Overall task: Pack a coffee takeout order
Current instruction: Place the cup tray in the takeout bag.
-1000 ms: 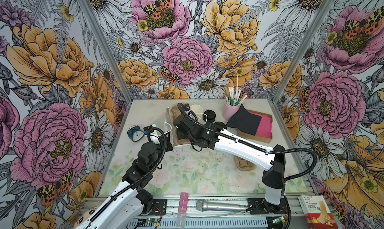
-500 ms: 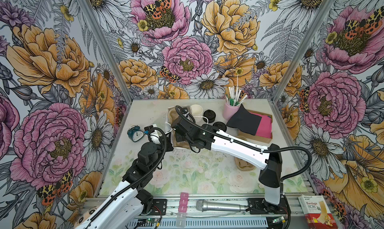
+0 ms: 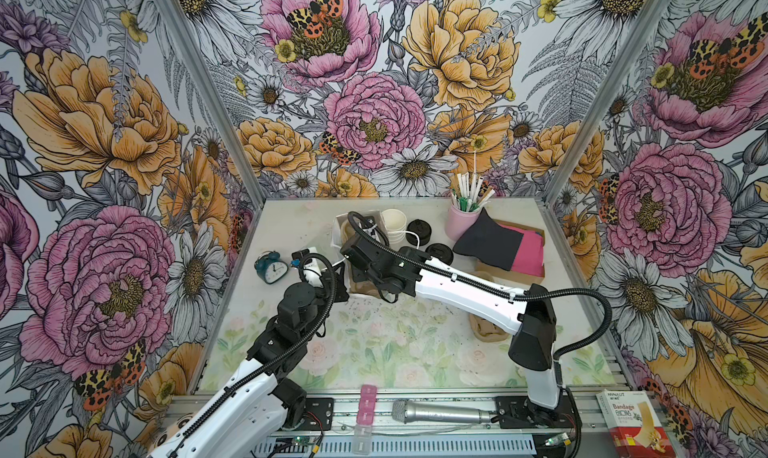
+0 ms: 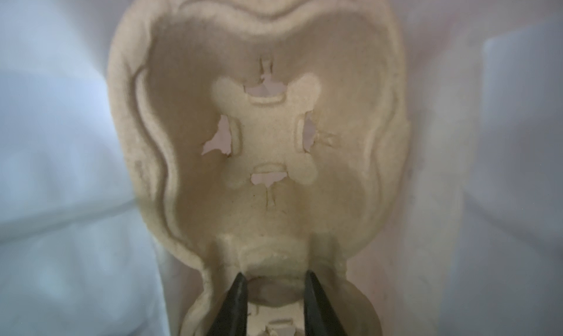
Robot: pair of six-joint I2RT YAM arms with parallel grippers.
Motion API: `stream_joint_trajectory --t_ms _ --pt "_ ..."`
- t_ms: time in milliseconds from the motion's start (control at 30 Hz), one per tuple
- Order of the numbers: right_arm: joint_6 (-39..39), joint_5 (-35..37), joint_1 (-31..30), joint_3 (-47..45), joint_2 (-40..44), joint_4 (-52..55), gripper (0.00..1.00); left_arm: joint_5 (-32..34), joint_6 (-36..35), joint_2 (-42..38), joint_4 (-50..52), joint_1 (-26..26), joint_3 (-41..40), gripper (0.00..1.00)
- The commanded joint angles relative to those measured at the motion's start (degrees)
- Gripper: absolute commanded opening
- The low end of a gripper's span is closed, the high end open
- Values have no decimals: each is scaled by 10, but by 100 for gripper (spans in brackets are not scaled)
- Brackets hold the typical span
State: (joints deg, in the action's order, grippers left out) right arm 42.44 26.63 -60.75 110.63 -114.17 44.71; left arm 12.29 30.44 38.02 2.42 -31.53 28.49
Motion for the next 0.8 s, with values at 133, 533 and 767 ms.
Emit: stream_joint_trajectory --t_ms 133,533,767 --pt "0 44 10 -8 -7 9 17 -32 -24 -6 7 -17 20 0" --pt "-5 -30 10 61 -80 8 18 -17 -23 -7 33 -19 27 0" --pt "7 -43 12 49 -98 8 18 9 -22 -21 46 -19 25 0"
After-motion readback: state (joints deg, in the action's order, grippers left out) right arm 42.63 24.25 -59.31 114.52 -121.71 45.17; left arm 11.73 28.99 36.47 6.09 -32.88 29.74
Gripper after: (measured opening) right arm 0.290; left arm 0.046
